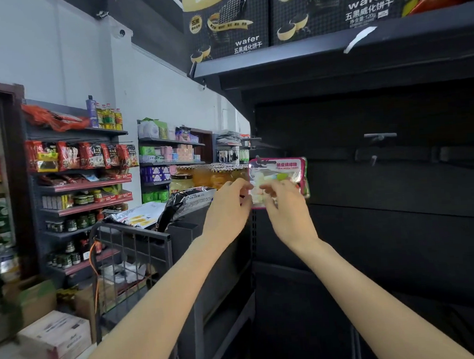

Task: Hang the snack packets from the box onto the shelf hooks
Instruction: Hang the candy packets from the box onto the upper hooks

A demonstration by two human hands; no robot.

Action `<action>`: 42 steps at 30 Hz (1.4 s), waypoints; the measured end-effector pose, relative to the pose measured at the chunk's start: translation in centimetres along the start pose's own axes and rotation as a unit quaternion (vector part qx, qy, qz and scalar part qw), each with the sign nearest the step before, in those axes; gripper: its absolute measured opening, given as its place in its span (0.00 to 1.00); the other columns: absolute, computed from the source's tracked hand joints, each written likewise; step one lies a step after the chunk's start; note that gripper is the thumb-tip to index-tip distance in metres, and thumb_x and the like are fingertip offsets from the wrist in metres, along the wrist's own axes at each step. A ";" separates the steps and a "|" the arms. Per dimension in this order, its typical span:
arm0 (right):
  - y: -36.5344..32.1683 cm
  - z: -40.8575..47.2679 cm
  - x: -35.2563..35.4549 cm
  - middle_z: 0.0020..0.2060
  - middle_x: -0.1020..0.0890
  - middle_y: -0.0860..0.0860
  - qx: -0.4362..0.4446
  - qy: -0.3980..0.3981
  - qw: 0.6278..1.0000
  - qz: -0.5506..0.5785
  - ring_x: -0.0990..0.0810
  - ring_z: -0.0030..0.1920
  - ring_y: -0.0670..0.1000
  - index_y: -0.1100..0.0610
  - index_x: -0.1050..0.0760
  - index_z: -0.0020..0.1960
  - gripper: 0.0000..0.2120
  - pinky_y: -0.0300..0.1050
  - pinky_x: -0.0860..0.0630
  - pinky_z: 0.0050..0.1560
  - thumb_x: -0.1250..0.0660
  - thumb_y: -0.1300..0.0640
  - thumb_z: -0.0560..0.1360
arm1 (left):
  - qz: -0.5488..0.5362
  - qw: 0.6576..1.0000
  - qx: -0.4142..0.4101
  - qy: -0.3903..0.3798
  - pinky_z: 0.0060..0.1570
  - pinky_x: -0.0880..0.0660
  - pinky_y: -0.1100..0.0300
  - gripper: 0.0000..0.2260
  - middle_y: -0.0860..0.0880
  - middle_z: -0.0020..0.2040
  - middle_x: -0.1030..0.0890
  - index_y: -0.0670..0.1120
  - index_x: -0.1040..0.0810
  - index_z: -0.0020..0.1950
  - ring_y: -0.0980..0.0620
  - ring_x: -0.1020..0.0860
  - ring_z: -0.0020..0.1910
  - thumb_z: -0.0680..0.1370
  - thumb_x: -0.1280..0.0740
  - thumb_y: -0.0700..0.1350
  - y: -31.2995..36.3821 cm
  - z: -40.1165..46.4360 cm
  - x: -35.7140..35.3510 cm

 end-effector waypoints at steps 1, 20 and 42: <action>-0.6 -0.6 -0.2 0.57 0.24 0.51 0.002 -0.008 1.000 0.029 0.27 0.58 0.48 0.56 0.26 0.62 0.12 0.43 0.27 0.57 0.41 0.61 0.80 | 0.015 1.000 -0.007 0.000 0.52 0.25 0.56 0.10 0.49 0.53 0.21 0.47 0.24 0.59 0.53 0.23 0.48 0.78 0.38 0.41 -0.4 -1.0 0.6; -12.9 -22.0 -23.6 0.54 0.19 0.55 -0.073 -0.426 0.882 0.186 0.22 0.55 0.54 0.58 0.22 0.57 0.12 0.48 0.25 0.54 0.41 0.61 0.77 | 0.153 0.902 0.398 -0.062 0.41 0.31 0.58 0.05 0.49 0.45 0.19 0.48 0.22 0.50 0.50 0.23 0.43 0.78 0.37 0.43 -20.2 -30.8 13.6; -14.8 -32.5 -36.9 0.47 0.18 0.57 -0.476 -0.463 0.695 0.274 0.21 0.40 0.52 0.67 0.24 0.56 0.13 0.37 0.25 0.27 0.30 0.63 0.74 | 0.224 0.793 0.352 -0.444 0.57 0.32 0.51 0.29 0.44 0.60 0.29 0.45 0.32 0.68 0.45 0.30 0.62 0.72 0.28 0.54 -31.9 -41.1 17.0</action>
Point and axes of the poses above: each hand's wrist, its own z-axis towards the middle knuckle, its own x-axis out of the back of the hand, y = z × x, the point moved 1 cm from there along z, towards the middle knuckle
